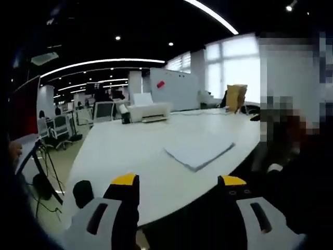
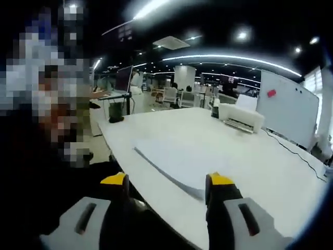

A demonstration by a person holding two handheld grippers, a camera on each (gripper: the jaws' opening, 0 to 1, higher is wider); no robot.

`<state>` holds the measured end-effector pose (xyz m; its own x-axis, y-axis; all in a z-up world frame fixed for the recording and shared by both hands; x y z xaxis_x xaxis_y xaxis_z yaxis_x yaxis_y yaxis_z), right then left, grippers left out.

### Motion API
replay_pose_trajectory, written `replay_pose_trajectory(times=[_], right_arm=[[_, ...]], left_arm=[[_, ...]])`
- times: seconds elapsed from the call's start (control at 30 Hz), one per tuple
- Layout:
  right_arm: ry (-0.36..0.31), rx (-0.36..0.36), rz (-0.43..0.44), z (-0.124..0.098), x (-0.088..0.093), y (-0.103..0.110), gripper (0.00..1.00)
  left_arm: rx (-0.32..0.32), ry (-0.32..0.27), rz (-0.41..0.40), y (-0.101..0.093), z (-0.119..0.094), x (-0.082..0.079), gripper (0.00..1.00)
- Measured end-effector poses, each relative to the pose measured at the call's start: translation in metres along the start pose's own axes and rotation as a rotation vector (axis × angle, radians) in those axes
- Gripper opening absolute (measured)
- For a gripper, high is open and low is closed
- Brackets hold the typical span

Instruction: Organize the stack of printing papers by aligning and flattening the scattered papers on the table

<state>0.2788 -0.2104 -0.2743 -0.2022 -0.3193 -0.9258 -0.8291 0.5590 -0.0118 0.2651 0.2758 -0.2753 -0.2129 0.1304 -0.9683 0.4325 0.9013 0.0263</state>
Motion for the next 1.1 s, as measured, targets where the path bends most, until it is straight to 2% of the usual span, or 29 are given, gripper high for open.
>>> replay_pose_trajectory(times=[0.1,0.23,0.37,0.53,0.73,0.87,1.1], right_arm=[[0.028,0.022,-0.023,-0.005,0.0,0.01,0.55],[0.042,0.028,-0.02,-0.012,0.001,0.018,0.56],[0.049,0.051,-0.014,-0.017,0.003,0.017,0.56],[0.028,0.051,-0.008,-0.017,0.0,0.014,0.55],[0.025,0.026,-0.011,-0.015,-0.002,0.018,0.56],[0.007,0.036,-0.019,-0.019,-0.006,0.018,0.56],[0.009,0.026,-0.016,-0.015,-0.005,0.014,0.55]], left_arm=[[-0.02,0.008,0.041,-0.006,-0.007,-0.003,0.63],[-0.002,0.001,0.035,-0.016,-0.016,-0.008,0.62],[0.018,0.025,0.04,-0.024,-0.019,-0.002,0.62],[0.011,0.041,0.021,-0.021,-0.021,0.007,0.62],[0.023,0.033,0.011,-0.022,-0.018,0.004,0.63],[0.015,0.019,0.016,-0.021,-0.019,-0.001,0.63],[0.004,0.018,-0.003,-0.018,-0.016,0.005,0.63]])
Point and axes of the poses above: the point that each gripper's makers call its tool centre point, and the gripper's own axes: z roughly forward along the fingers, y roughly to its left, x roughly out of its underside, the point moved 7 cm from there along -z, roughly backward along the fingers, and after that the axes turned 11 degrees about -x, right-handed, at the moved point
